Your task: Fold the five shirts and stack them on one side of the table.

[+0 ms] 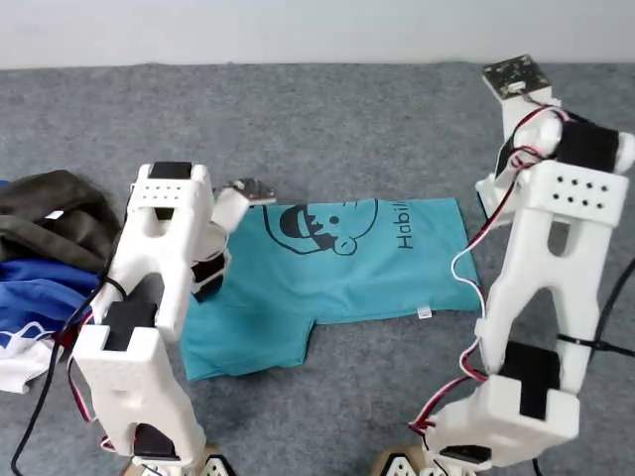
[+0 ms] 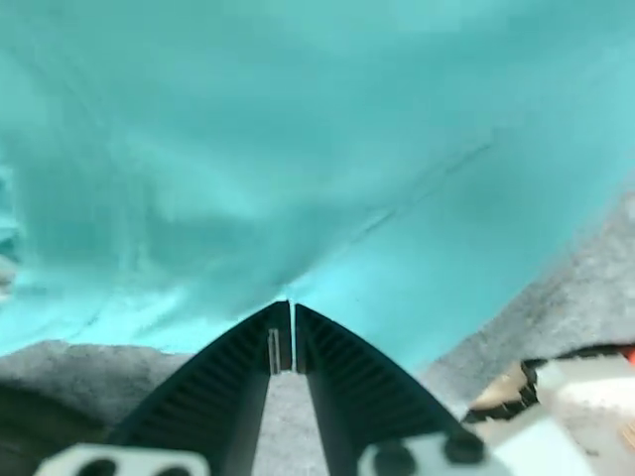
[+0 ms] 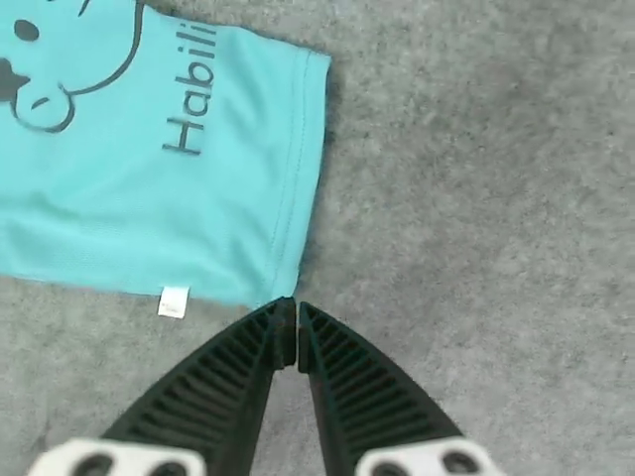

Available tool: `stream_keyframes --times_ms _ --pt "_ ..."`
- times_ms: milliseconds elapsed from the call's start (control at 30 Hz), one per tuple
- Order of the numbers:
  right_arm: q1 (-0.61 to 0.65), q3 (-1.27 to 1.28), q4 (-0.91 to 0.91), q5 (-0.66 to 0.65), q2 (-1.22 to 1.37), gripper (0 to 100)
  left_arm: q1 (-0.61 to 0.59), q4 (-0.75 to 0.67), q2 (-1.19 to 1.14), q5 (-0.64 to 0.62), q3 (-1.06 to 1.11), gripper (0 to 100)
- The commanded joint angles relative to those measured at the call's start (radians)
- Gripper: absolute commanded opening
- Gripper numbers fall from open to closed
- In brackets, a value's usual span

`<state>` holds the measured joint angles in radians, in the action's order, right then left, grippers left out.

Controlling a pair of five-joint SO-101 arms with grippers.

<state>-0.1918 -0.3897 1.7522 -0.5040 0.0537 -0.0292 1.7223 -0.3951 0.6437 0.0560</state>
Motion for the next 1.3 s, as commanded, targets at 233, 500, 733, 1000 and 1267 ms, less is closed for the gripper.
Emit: stream_keyframes --times_ms 233,500,733,1000,1267 --pt "-0.016 0.235 0.041 0.009 -0.189 1.0 0.02 -0.106 0.003 0.018 0.059 2" --pt "-0.07 0.25 0.041 0.009 -0.254 1.0 0.032 -0.273 0.003 0.017 0.058 2" --pt "-0.153 0.25 0.042 0.008 -0.305 1.0 0.041 -0.23 0.015 0.017 0.008 2" --pt "-0.162 0.25 0.042 0.011 -0.338 1.0 0.04 -0.052 0.017 -0.021 -0.203 2" --pt "-0.168 0.25 0.044 0.009 -0.355 1.0 0.071 0.035 0.126 0.003 -0.073 2"
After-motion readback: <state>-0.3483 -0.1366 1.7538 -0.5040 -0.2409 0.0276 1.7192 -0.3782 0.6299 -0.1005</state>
